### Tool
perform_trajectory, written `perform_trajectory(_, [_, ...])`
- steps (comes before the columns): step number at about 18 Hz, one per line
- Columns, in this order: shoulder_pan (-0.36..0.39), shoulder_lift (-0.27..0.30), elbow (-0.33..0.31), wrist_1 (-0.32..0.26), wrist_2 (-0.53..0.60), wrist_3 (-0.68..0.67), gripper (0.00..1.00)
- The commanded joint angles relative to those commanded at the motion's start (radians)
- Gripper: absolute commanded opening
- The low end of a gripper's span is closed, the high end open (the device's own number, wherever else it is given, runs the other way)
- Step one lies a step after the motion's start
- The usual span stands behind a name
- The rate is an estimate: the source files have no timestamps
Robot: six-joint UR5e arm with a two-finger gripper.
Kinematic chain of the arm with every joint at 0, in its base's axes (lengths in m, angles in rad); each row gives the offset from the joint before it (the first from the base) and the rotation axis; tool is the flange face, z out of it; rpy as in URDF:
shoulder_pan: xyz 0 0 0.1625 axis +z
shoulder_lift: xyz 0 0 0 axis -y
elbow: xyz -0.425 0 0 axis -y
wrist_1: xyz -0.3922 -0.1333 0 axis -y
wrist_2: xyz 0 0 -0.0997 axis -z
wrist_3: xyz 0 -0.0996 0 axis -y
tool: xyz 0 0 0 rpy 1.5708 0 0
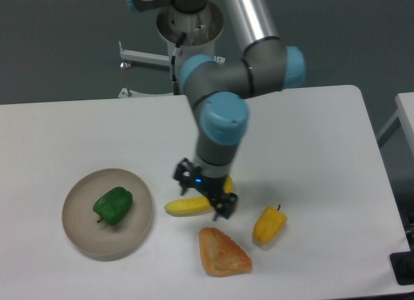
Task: Pick up the green pepper from the plate
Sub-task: 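Move the gripper over the banana toward the green pepper on the plate, then lower the open gripper around the green bell pepper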
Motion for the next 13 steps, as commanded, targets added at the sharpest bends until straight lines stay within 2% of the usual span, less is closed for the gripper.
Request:
perform_trajectory(3, [-0.035, 0.011, -0.044, 0.024, -0.002, -0.097, 1.00])
perform_trajectory(7, [-0.063, 0.041, -0.152, 0.190, -0.008, -0.235, 1.00])
perform_trajectory(8, [-0.065, 0.048, -0.172, 0.216, -0.017, -0.249, 1.00])
perform_trajectory(13, [-0.100, 0.046, -0.187, 0.229, -0.021, -0.258, 1.00])
